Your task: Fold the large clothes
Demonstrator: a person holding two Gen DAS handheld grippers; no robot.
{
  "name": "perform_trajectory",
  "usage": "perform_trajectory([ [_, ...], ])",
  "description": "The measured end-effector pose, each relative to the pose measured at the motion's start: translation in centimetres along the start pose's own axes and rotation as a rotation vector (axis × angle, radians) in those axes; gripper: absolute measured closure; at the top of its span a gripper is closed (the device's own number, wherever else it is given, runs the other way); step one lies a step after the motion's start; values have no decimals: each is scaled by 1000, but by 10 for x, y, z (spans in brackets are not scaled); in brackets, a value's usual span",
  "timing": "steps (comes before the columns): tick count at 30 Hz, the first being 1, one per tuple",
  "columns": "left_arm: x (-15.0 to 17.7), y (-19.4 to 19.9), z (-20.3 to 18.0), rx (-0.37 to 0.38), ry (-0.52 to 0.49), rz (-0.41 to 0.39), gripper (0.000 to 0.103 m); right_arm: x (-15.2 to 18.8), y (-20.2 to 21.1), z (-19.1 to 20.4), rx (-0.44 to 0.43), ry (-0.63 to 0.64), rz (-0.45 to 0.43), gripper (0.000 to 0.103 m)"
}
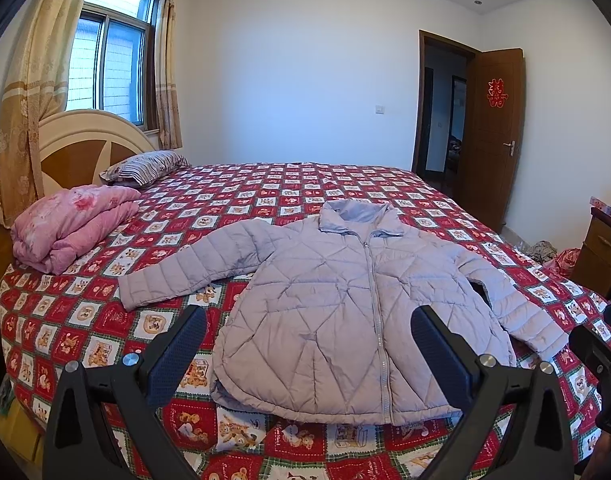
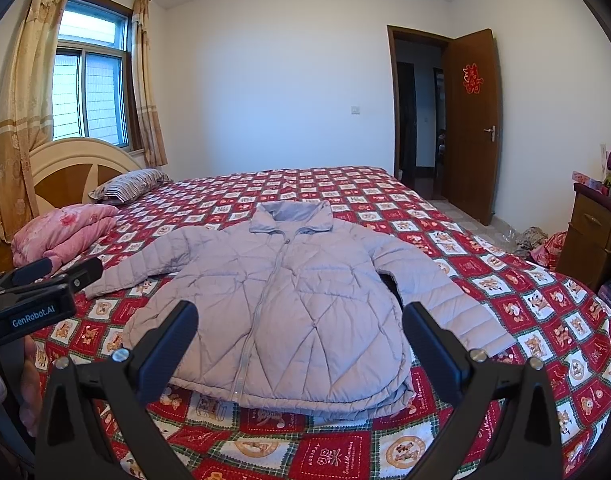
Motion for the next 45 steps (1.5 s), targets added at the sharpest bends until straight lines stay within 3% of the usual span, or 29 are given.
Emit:
perform_trajectory([
  [9,15,-34,9,-22,8,58,1,5,-27,-25,2,-23,53,0],
  [19,64,-140,22,-77,-25,188,1,76,-107,-188,307,-224,267,0],
  [22,71,-169,26,-96,-30,214,1,96,-124,-222,363,-268,337,7],
  [28,77,-218,31,-130,-51,259,1,117,-138,-274,471,-342,390,11],
  [30,81,-233,33,-141,-60,279,1,121,-146,-284,474,-360,410,17],
  [34,88,-259,34,-154,-76,321,1,121,-160,-287,482,-341,412,17],
  [36,92,-268,35,-159,-77,339,1,122,-168,-286,467,-318,425,36],
  [37,93,-269,35,-158,-76,346,1,123,-171,-287,471,-307,426,37],
  [38,95,-270,36,-158,-76,353,1,121,-172,-287,469,-295,415,47],
  [39,96,-272,38,-160,-76,359,1,116,-172,-286,456,-274,405,71],
  [42,99,-273,44,-173,-92,372,1,107,-176,-294,460,-249,404,84],
  [45,101,-271,56,-188,-96,379,1,91,-175,-315,513,-229,375,86],
])
Point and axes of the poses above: each gripper's, at about its wrist camera, not at the fingertips, and y roughly against the way its jaws point, z to its left, x to its underside, the point moved 6 cm from there along -y, roughly the way its jaws point, and after that the axes turned 5 degrees about -z, right-handed, at the moved point
